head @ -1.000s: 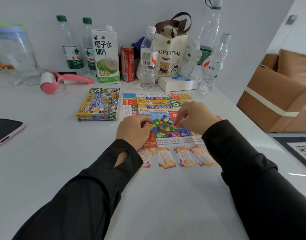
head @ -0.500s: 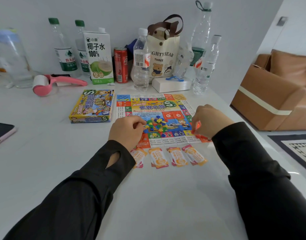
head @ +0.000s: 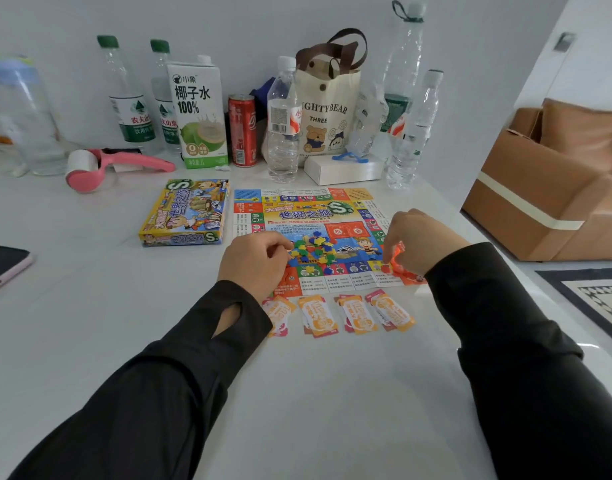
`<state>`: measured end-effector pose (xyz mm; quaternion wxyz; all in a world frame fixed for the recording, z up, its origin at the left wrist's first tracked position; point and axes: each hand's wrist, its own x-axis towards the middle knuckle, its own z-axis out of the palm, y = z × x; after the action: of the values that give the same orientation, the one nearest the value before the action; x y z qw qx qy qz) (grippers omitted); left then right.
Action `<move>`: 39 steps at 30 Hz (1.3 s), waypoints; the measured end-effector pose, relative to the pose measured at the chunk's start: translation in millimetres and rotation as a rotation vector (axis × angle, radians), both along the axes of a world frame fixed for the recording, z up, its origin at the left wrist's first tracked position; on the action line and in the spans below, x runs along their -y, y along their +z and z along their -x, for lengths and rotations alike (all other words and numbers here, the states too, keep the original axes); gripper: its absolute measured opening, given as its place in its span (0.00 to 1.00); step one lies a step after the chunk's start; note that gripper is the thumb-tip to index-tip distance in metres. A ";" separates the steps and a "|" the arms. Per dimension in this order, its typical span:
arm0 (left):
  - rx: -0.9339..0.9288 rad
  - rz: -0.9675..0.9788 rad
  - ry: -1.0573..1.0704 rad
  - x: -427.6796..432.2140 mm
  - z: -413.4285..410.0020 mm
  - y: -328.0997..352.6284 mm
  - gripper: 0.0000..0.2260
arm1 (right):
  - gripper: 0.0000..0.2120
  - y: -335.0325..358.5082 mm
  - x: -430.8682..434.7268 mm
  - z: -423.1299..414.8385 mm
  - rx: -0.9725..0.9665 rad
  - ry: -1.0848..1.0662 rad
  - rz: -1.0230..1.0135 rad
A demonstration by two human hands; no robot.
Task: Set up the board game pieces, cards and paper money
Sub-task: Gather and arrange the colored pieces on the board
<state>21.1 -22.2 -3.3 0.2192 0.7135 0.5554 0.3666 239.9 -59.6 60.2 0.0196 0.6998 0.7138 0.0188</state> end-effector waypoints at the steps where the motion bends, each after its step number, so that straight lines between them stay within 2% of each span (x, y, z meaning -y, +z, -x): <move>1: 0.002 -0.001 0.000 -0.3 0.1 -0.2 0.09 | 0.08 0.2 -0.9 0.9 -0.010 -0.010 0.002; 7: -0.003 0.006 -0.004 -1.4 -0.2 -0.4 0.09 | 0.12 2.0 1.0 5.8 0.040 0.009 -0.007; 16: -0.008 0.002 -0.011 -0.7 0.0 0.4 0.09 | 0.09 -4.8 -3.4 7.0 0.071 -0.036 0.060; 23: -0.001 0.026 0.002 -1.0 -0.3 0.7 0.09 | 0.12 -9.7 -8.0 20.6 -0.175 0.041 -0.096; 27: 0.006 0.035 0.004 -0.7 -0.5 1.5 0.09 | 0.10 -17.1 -13.7 44.2 -0.247 0.154 -0.077; 34: -0.016 0.032 -0.016 -0.2 0.0 3.3 0.10 | 0.14 -22.3 -22.6 61.2 -0.151 0.202 -0.002; 39: -0.020 0.032 -0.016 0.6 -0.6 3.8 0.10 | 0.11 -25.3 -25.1 60.2 -0.146 0.194 -0.030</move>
<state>21.6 -22.8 0.5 0.2278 0.7182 0.5574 0.3487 179.7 -34.6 34.9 -0.0450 0.6273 0.7773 -0.0197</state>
